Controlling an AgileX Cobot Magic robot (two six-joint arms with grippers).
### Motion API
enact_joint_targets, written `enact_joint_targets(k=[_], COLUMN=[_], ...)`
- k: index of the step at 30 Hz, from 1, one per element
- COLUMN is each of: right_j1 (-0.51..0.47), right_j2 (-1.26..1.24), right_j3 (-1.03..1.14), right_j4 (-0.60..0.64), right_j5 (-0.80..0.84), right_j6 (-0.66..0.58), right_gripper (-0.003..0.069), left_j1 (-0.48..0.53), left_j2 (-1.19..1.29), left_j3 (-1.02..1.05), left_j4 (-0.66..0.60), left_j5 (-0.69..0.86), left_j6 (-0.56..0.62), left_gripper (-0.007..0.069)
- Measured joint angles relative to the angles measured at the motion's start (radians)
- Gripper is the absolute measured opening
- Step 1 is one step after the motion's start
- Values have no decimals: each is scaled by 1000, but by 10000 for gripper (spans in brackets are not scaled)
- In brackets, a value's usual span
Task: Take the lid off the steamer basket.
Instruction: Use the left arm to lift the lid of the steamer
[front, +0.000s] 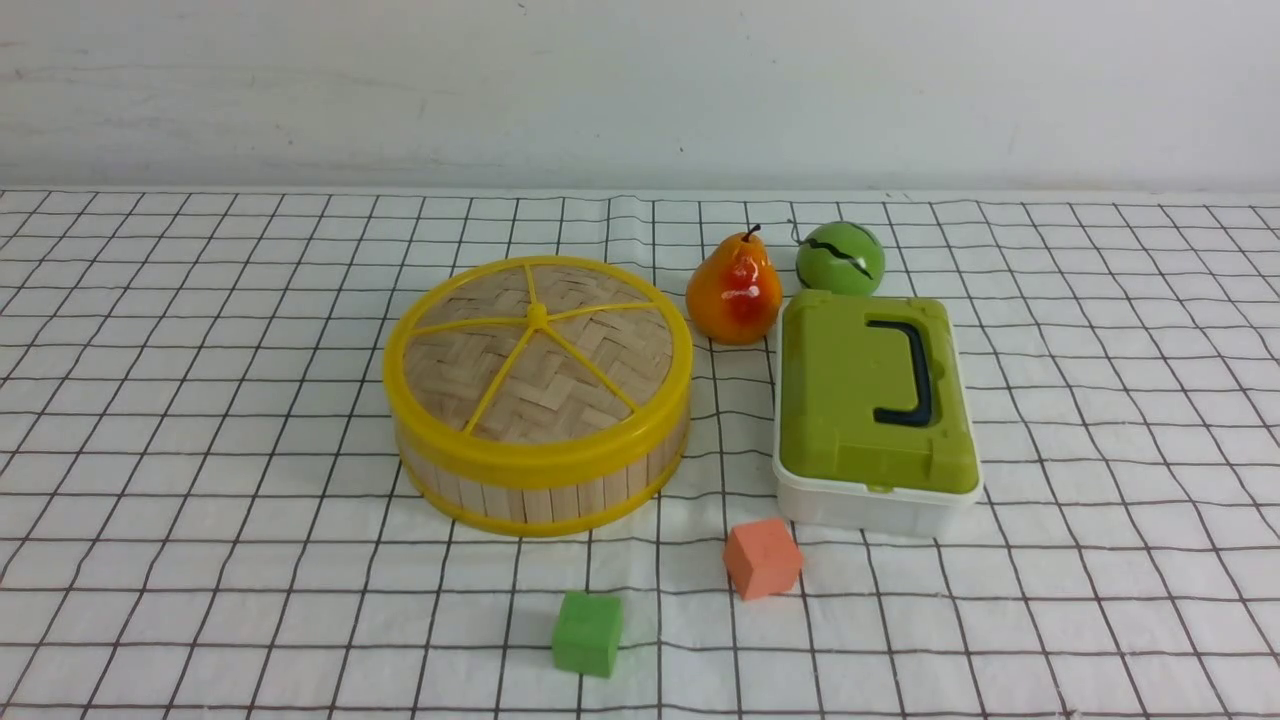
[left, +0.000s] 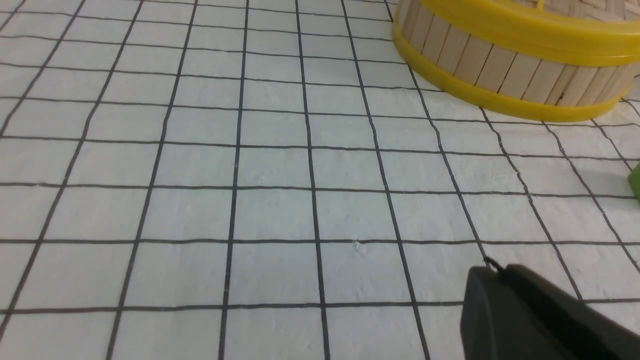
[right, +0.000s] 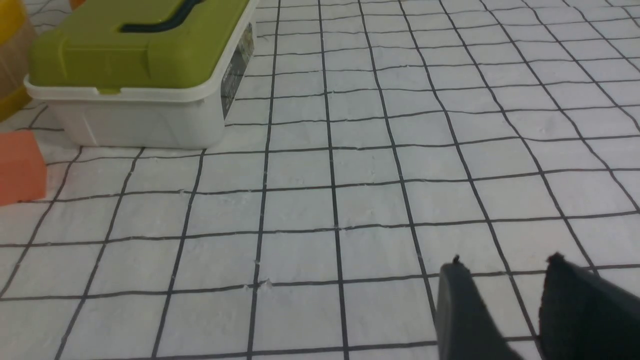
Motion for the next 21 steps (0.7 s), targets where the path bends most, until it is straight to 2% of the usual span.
enact_joint_targets(k=[10, 16, 21], right_j1=[0, 0, 0], right_j2=[0, 0, 0], right_j3=[0, 0, 0], right_j4=[0, 0, 0], right_j5=[0, 0, 0], right_j6=[0, 0, 0], right_gripper=[240, 240, 240], left_j1=[0, 0, 0], left_j2=[0, 0, 0], left_j3=[0, 0, 0], left_j4=[0, 0, 0], left_j5=[-74, -351, -520], left_j6=[0, 0, -10], left_gripper=[17, 19, 19])
